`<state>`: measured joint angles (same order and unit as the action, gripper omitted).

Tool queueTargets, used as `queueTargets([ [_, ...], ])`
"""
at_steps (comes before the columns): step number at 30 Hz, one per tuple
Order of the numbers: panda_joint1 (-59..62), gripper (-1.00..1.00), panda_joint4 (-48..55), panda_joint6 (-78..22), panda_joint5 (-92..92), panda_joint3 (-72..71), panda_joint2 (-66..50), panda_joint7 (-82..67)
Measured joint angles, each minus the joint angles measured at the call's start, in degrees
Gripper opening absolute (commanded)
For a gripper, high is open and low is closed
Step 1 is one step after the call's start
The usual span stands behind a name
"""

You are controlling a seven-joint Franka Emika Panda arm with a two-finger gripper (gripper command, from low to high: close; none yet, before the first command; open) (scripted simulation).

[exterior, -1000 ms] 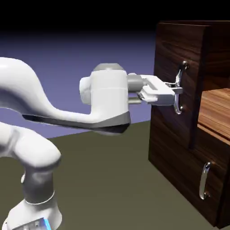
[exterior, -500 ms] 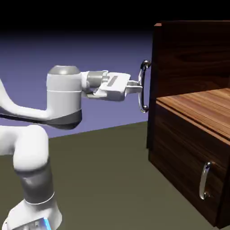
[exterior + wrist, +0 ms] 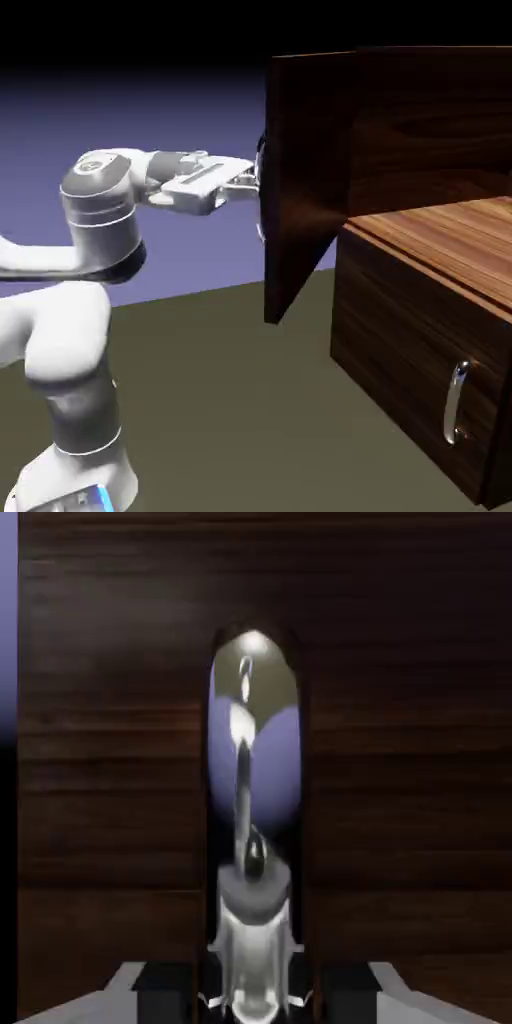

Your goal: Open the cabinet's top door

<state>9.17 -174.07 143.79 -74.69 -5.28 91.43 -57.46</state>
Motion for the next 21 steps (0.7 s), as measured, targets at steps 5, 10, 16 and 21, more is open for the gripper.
queueTargets([
  [5, -4.91, -1.00, -0.17, -10.57, 11.17, -10.34, 4.21, -2.95],
  [10, -8.40, -1.00, 1.86, -20.32, 20.37, -20.72, 5.09, -3.76],
  [16, -9.30, -1.00, 7.49, -32.21, 30.55, -33.17, 2.96, -3.47],
  [21, -5.44, -1.00, 16.20, -43.41, 38.69, -43.45, -0.55, -3.01],
])
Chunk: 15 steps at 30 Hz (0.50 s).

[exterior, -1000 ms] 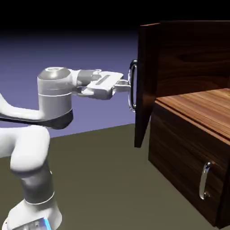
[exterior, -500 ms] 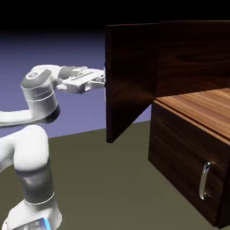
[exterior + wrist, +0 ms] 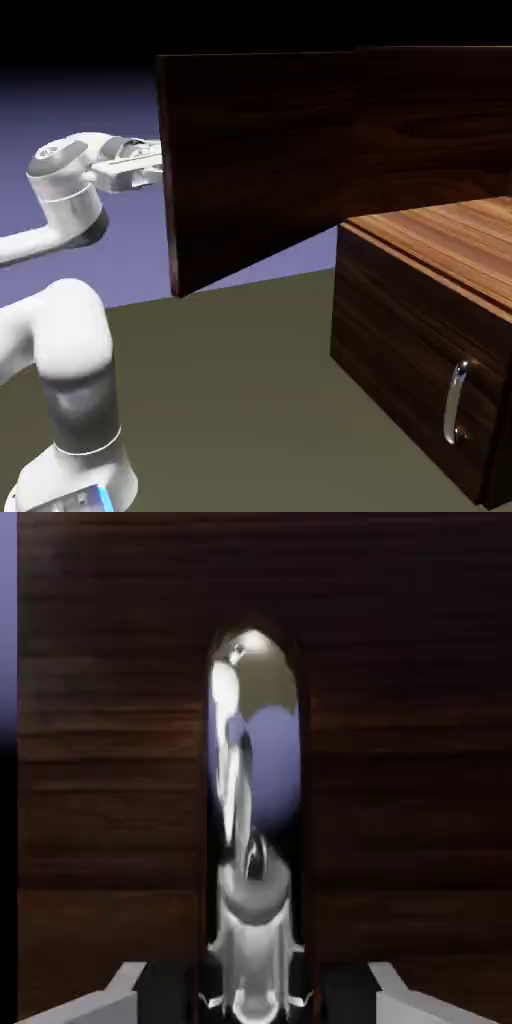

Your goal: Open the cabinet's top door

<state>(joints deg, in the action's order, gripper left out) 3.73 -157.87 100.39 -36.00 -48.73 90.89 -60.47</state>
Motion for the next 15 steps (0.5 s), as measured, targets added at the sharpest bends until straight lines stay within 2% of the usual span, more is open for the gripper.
queueTargets([
  [15, 23.22, -1.00, 31.15, -27.05, 11.48, -16.30, -5.64, -1.97],
])
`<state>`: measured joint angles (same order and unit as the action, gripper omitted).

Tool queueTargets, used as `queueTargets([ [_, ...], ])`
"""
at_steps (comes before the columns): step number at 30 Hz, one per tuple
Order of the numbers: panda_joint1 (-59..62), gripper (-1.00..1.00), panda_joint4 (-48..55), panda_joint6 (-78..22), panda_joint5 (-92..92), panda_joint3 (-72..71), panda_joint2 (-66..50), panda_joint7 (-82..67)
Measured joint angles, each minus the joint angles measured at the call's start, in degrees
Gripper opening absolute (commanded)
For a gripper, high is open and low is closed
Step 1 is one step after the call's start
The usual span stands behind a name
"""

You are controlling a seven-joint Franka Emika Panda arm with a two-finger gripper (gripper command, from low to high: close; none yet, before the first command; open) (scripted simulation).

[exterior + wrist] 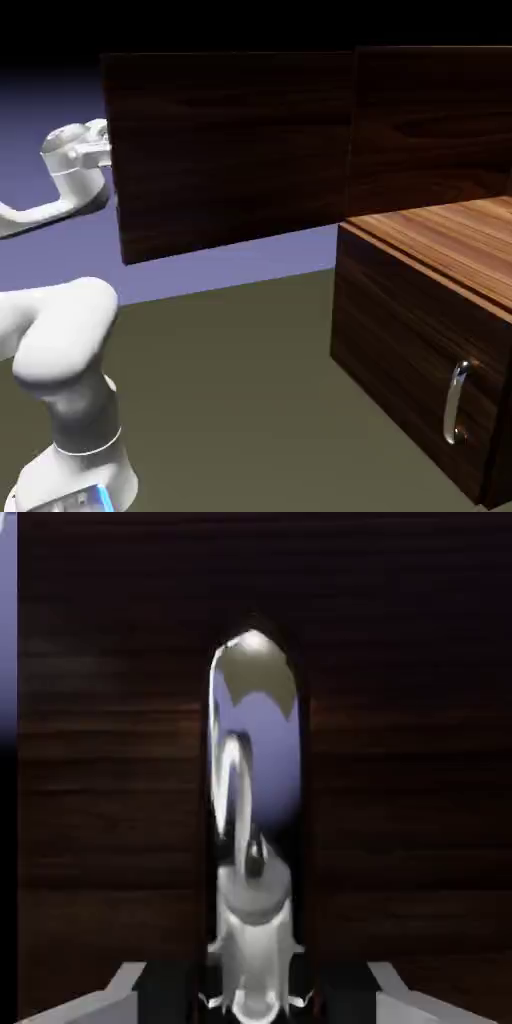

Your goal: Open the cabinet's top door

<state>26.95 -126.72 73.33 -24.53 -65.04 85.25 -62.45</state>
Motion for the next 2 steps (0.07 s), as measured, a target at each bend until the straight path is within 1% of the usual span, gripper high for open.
queueTargets([
  [2, 3.29, -1.00, 4.14, -3.10, 0.60, -1.16, -0.26, -0.58],
])
